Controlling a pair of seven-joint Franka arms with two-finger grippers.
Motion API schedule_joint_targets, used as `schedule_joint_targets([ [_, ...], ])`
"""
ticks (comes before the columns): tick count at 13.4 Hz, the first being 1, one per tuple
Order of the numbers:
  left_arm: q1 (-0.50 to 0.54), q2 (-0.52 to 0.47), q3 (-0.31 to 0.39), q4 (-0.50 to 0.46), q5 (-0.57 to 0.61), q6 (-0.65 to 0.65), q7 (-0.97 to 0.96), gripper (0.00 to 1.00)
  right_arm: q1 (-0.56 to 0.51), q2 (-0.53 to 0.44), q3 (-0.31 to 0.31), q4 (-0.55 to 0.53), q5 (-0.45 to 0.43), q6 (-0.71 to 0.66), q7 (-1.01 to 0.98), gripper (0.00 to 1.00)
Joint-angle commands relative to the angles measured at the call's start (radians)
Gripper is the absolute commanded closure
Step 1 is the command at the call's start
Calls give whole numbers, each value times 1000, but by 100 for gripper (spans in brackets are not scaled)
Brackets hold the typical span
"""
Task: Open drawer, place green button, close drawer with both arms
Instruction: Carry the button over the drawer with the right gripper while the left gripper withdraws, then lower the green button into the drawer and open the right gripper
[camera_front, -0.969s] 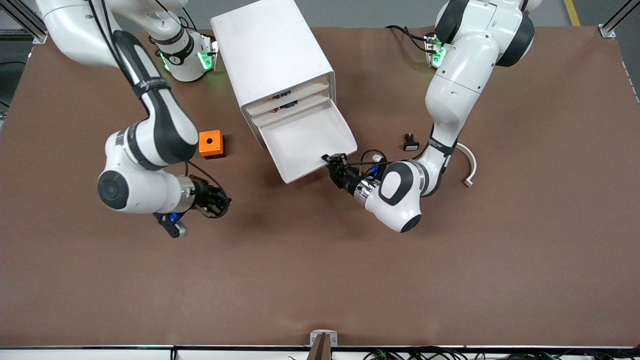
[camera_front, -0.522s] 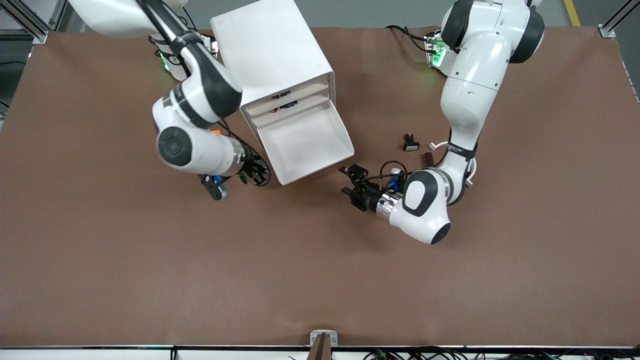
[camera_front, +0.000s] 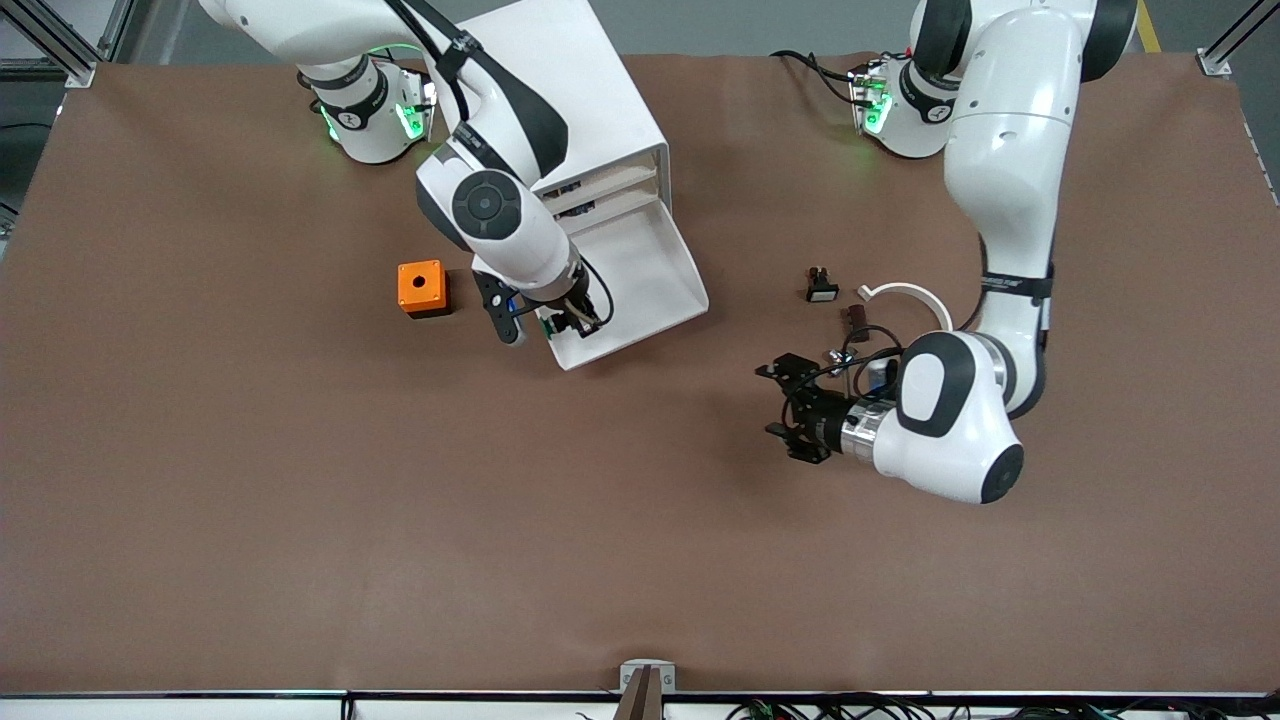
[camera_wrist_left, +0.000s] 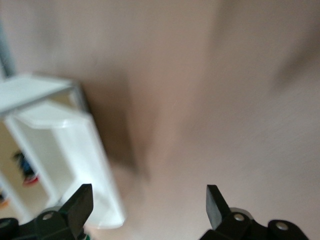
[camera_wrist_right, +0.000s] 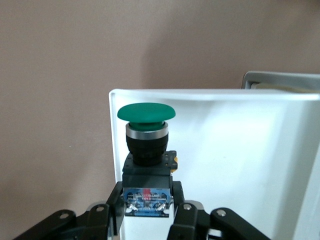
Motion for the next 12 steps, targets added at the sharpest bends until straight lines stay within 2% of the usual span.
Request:
schedule_joint_targets([
  [1,-12,-38,3,15,164,-7,124,0,36,61,6,-1,-136,82,177,92],
  [3,-10,-52,27,18,169,-5,224,0,61,116,6,6,-229,142,274,91],
  [5,-18,-52,81,20,175,-2,322,0,78,154,6,25,-291,159,354,91],
  [7,-12,-52,109,20,197,-4,449,0,87,159,6,33,-297,159,368,88],
  [10,-27,-52,113,20,234,1,533,0,95,159,9,42,-294,156,400,82],
  [11,-28,-54,106,20,235,1,595,0,102,159,9,49,-293,156,405,78],
  [12,-28,-54,97,20,231,10,666,0,104,159,9,51,-293,156,405,71],
])
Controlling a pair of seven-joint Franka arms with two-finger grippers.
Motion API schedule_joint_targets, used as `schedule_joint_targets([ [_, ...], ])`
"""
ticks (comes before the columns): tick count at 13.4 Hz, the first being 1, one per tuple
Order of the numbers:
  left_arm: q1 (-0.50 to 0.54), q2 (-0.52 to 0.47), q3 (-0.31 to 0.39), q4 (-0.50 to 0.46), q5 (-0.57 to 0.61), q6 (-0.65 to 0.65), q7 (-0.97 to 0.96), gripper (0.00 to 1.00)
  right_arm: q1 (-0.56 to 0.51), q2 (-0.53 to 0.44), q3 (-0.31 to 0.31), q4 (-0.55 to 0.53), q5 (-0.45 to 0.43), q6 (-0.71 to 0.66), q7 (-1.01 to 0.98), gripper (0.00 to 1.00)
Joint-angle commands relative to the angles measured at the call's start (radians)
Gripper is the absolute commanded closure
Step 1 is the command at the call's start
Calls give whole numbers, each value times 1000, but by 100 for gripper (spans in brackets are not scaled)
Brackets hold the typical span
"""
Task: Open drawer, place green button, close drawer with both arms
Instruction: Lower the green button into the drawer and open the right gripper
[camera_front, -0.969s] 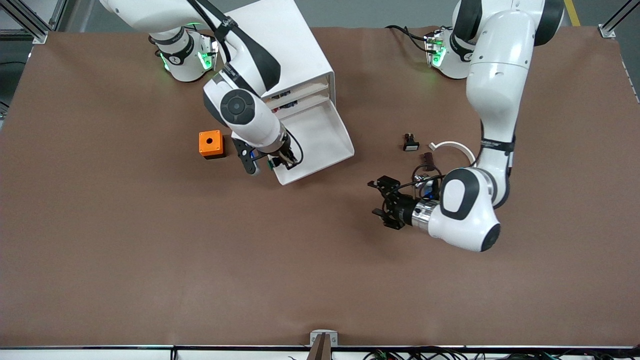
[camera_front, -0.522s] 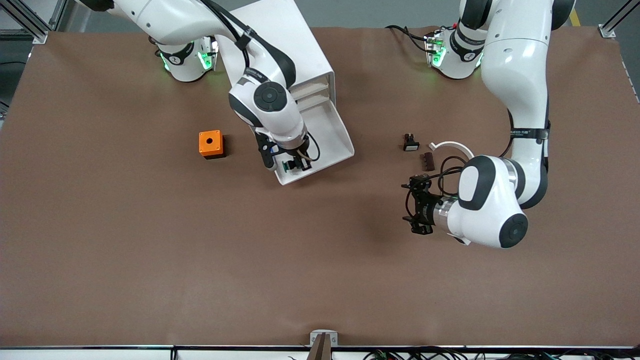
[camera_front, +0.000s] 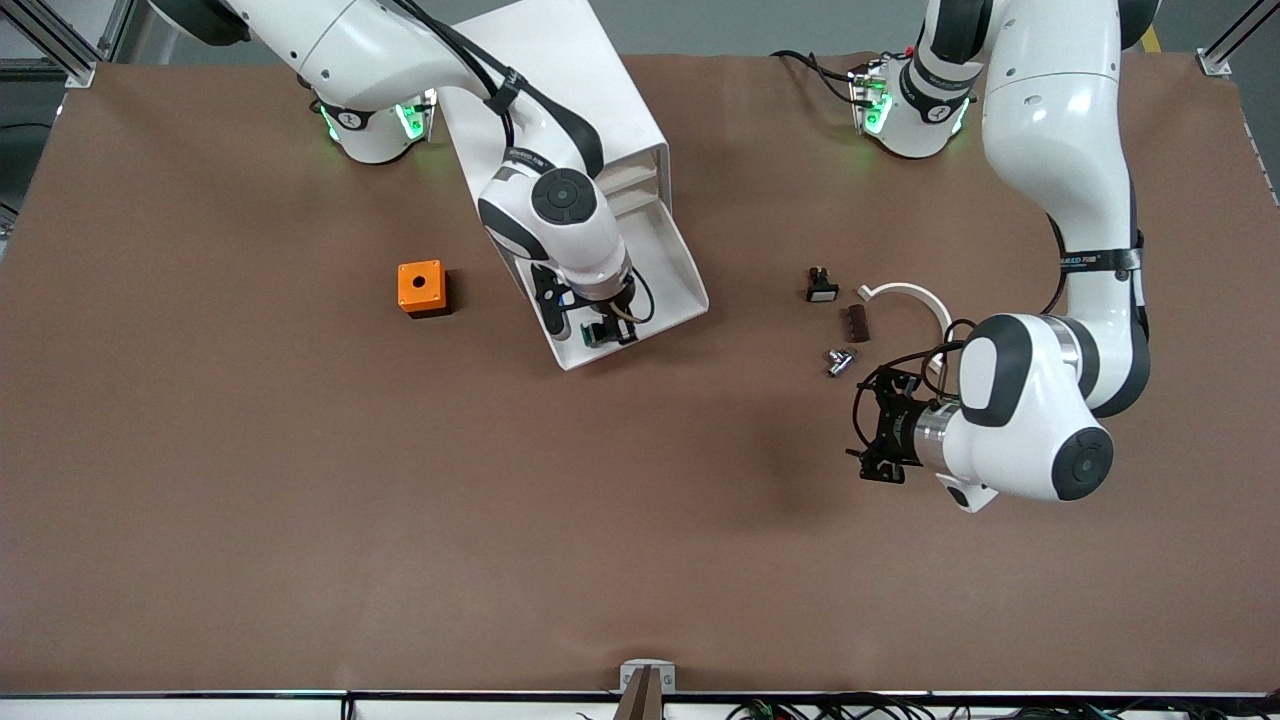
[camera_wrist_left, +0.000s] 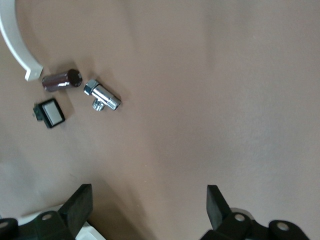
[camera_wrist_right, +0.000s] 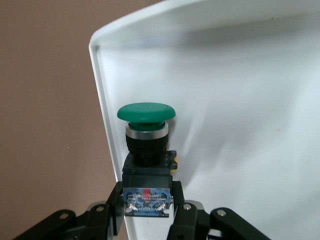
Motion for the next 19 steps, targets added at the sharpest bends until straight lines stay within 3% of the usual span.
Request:
schedule_joint_targets([
  [1,-16,-7,-12,-3,21,33,144,0,15,7,4,26,-26,-10,45,56],
  [4,-33,-7,-30,-5,22,65,176,0,1,5,24,55,-20,-16,47,0],
  [7,-45,-7,-38,-6,21,80,189,0,-28,-7,33,80,-22,-24,38,0],
  [10,-66,-6,-53,-6,25,93,193,0,-63,-38,36,133,-26,-118,-61,0],
  [12,-70,-6,-65,-5,24,100,300,0,-140,-42,91,190,-19,-230,-166,0],
  [14,-83,2,-82,-8,27,135,420,0,-267,-47,189,233,-13,-341,-290,0],
  [15,-86,3,-84,-6,28,137,426,0,-292,-59,196,256,0,-400,-369,0],
  [17,-103,5,-82,-8,30,140,428,0,-313,-96,171,313,59,-509,-579,0],
  [19,-109,6,-85,-9,28,142,428,0,-314,-134,54,379,209,-608,-788,0],
])
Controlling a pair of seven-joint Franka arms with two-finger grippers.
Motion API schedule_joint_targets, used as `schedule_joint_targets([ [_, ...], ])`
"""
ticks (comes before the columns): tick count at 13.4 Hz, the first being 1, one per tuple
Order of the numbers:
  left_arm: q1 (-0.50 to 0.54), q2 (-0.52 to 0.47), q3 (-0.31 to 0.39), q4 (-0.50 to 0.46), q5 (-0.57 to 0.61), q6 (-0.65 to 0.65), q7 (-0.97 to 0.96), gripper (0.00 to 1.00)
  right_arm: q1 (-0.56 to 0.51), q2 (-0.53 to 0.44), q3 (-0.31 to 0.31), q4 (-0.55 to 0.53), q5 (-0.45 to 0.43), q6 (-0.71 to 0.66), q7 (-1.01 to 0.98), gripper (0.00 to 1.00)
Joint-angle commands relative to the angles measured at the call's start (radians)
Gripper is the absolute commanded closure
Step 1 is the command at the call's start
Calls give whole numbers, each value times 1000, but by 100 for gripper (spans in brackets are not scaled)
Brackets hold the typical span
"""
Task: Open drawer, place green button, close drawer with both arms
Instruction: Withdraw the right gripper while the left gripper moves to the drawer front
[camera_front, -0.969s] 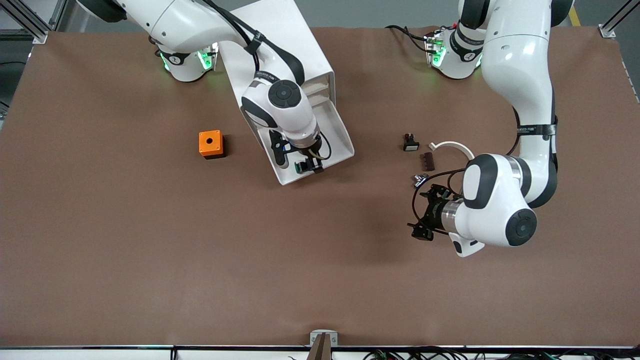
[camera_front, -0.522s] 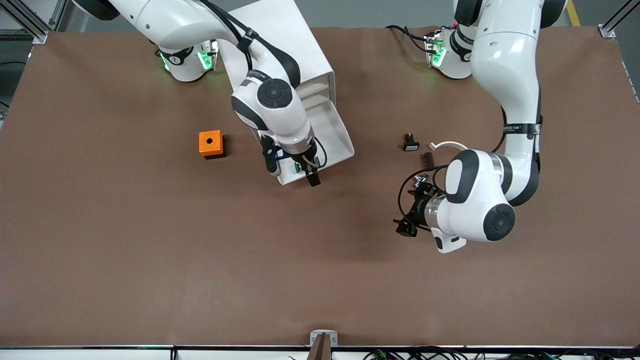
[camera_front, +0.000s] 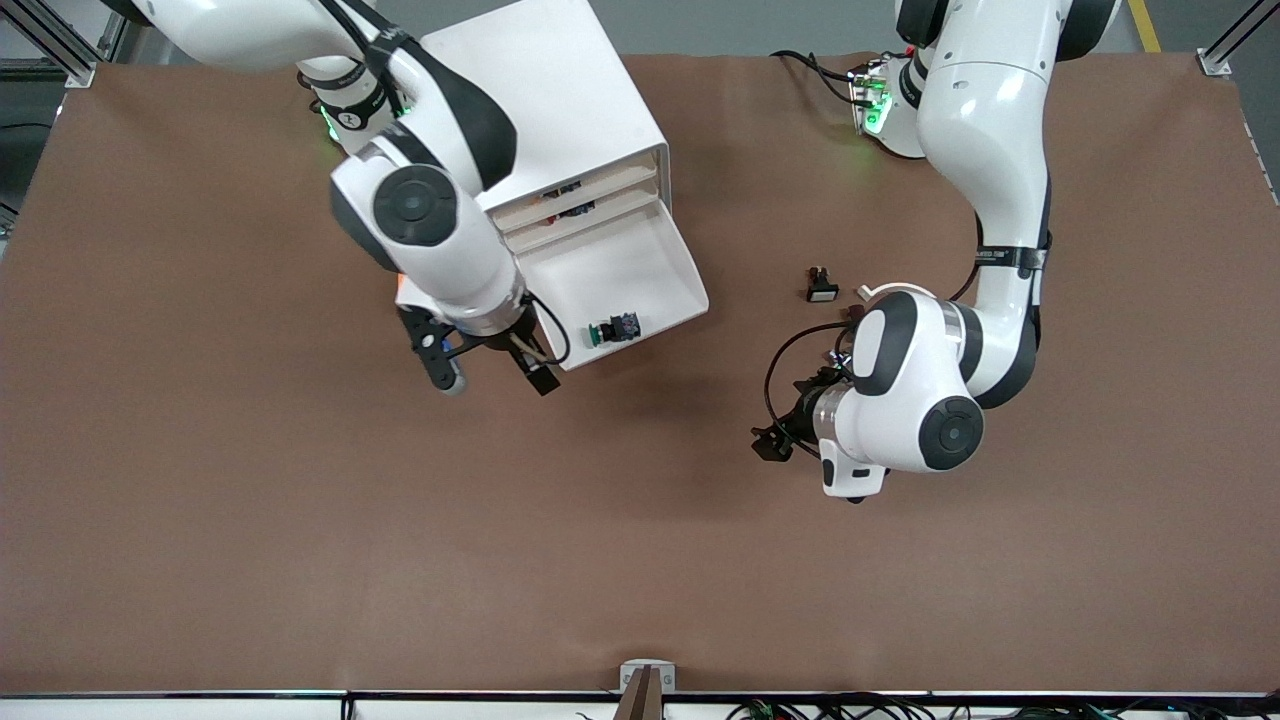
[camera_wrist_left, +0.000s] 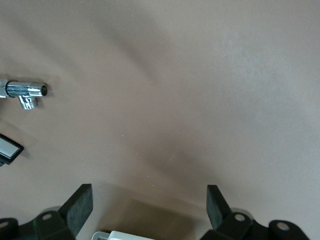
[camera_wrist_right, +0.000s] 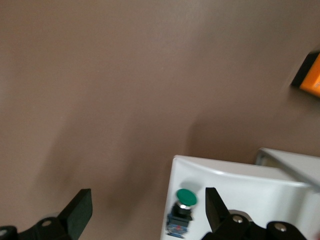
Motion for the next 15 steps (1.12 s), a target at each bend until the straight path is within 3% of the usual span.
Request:
schedule_joint_targets([
  [1,-11,6,-3,-8,24,14,16,0,1,-68,-163,61,197,-112,-303,0],
  [4,-40,8,-1,-9,38,61,18,0,53,-146,-404,66,333,-181,-722,0],
  [7,-126,9,-4,-8,41,179,18,0,55,-178,-561,66,373,-228,-977,0],
  [12,-221,8,-12,-9,163,182,12,0,44,-255,-725,34,365,-261,-1405,0],
  [15,-291,5,-18,-26,196,181,1,0,10,-335,-758,-20,295,-247,-1570,0],
])
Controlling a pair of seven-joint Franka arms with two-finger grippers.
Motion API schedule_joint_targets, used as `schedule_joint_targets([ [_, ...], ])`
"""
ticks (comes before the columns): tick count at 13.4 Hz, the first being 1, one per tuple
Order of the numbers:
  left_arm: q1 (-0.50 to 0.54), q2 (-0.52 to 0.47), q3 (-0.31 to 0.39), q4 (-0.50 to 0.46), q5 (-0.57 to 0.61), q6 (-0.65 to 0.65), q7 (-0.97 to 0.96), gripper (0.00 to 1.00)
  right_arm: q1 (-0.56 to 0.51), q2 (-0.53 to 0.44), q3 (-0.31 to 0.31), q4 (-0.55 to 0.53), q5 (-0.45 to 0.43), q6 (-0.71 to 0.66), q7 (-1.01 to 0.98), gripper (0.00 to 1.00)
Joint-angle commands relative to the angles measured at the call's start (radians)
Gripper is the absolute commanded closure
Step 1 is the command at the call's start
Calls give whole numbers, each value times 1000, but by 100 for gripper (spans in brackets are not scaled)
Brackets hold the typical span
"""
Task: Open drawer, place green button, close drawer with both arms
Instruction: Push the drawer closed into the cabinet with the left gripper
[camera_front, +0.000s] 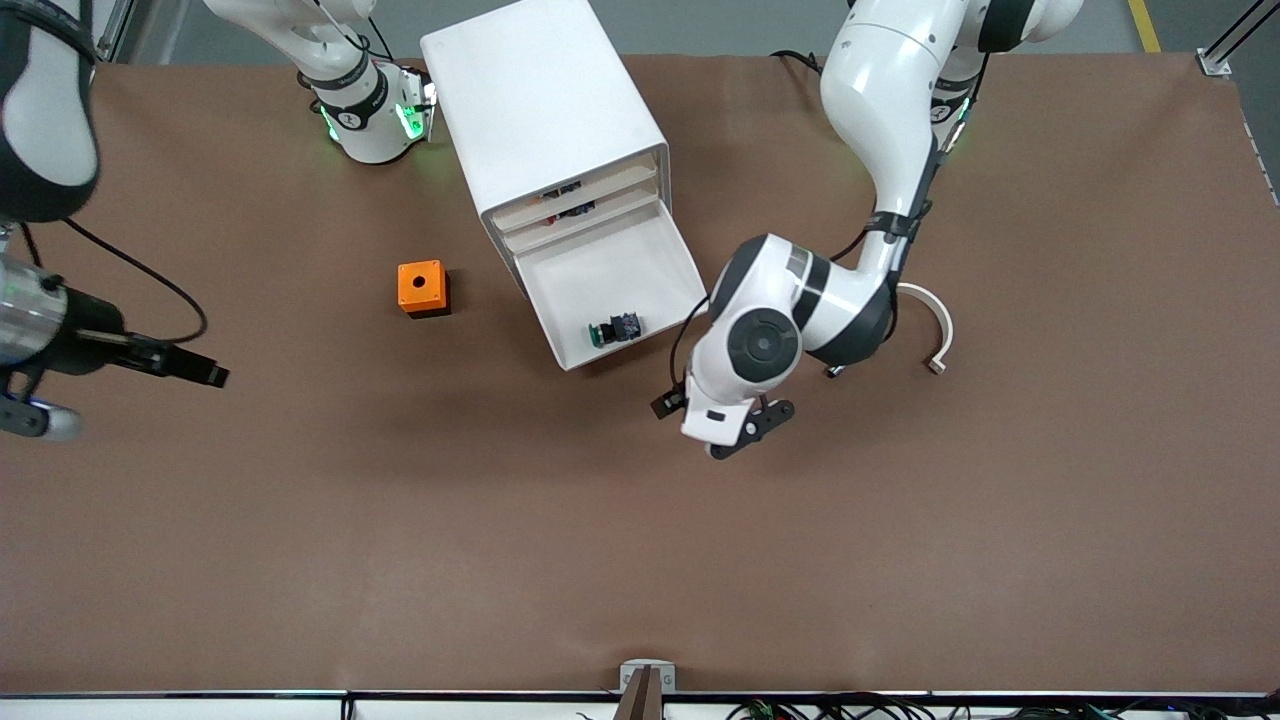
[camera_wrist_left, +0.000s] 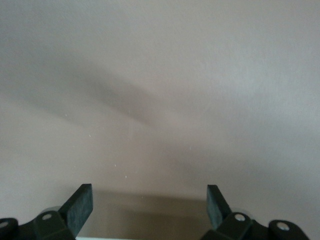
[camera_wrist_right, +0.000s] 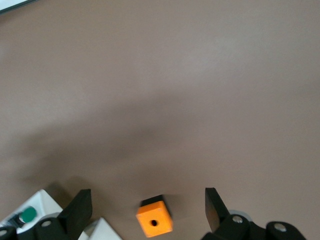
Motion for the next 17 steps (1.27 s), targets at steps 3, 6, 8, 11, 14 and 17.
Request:
schedule_joint_targets([
  [3,-72,-10,-44,-39,21,12,-21,0,-32,-153,-1,-140,-90,49,-99,0],
  [6,-73,-10,-48,-39,73,12,0,0,-54,-213,1,-199,-91,109,-158,0],
  [8,-79,-3,-50,-39,121,25,-1,0,-52,-230,4,-199,-91,100,-158,0],
  [11,-102,25,-53,-63,113,120,-35,0,-51,-228,2,-189,-90,107,-158,0],
  [14,-121,25,-53,-108,115,140,-33,0,-51,-231,2,-186,-90,98,-158,0],
  [17,-124,28,-56,-120,109,146,-41,0,-51,-233,1,-186,-91,100,-156,0],
])
